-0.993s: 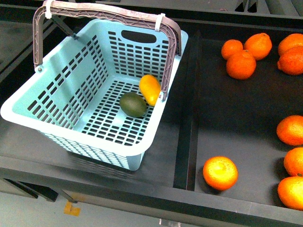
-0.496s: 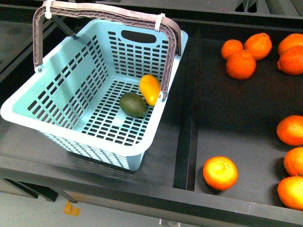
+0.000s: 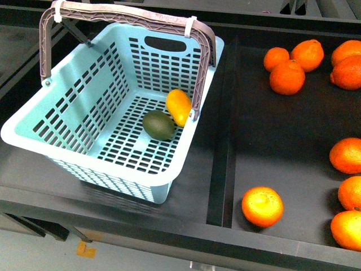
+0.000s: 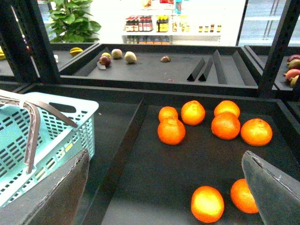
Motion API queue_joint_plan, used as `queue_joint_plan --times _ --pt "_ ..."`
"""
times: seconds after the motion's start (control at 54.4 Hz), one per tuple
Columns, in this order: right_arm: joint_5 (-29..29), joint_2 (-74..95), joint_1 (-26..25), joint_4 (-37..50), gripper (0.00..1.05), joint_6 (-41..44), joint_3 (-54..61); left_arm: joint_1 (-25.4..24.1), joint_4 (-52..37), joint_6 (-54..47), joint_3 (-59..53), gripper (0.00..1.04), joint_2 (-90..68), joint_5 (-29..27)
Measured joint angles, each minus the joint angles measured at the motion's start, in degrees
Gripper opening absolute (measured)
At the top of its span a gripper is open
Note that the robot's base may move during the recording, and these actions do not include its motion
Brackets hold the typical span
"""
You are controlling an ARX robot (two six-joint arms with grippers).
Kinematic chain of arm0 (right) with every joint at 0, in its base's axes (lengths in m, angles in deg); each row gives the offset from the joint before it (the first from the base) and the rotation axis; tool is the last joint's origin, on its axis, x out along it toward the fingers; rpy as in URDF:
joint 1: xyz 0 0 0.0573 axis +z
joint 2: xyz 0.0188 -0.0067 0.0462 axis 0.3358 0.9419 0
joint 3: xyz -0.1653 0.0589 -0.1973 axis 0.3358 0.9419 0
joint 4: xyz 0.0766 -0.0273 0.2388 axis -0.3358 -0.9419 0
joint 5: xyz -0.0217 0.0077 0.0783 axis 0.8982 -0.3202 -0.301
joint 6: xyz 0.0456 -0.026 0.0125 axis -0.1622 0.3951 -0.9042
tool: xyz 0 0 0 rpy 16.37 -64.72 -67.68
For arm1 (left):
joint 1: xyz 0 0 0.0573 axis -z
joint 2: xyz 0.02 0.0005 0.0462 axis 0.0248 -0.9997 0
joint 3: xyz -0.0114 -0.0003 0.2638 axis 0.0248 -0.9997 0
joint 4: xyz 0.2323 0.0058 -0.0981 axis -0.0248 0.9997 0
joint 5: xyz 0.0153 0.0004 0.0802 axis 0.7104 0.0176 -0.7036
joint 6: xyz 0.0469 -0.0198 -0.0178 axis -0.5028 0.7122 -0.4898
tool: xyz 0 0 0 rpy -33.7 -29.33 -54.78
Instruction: Pick mango and avocado into basket
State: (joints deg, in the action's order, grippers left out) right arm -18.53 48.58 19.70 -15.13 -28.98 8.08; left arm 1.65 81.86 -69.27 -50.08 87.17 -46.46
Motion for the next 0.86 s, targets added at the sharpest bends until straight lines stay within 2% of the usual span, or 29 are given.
queue_joint_plan --times 0.294,0.386,0.533,0.607,0.643,0.68,0.864 --pt "0.0 0.0 0.0 0.0 0.96 0.0 0.0 0.0 0.0 0.0 0.0 0.03 0.0 0.0" --pt "0.0 0.0 0.0 0.0 0.96 0.0 0.0 0.0 0.0 0.0 0.0 0.27 0.0 0.0" --pt "0.0 0.0 0.0 0.0 0.96 0.0 0.0 0.0 0.0 0.0 0.0 0.69 0.0 0.0" --pt "0.0 0.0 0.0 0.0 0.96 0.0 0.0 0.0 0.0 0.0 0.0 0.84 0.0 0.0" --pt "0.0 0.0 0.0 0.0 0.96 0.0 0.0 0.0 0.0 0.0 0.0 0.94 0.0 0.0" --pt "0.0 0.0 0.0 0.0 0.96 0.0 0.0 0.0 0.0 -0.1 0.0 0.97 0.0 0.0" --pt "0.0 0.0 0.0 0.0 0.96 0.0 0.0 0.0 0.0 -0.1 0.0 0.96 0.0 0.0"
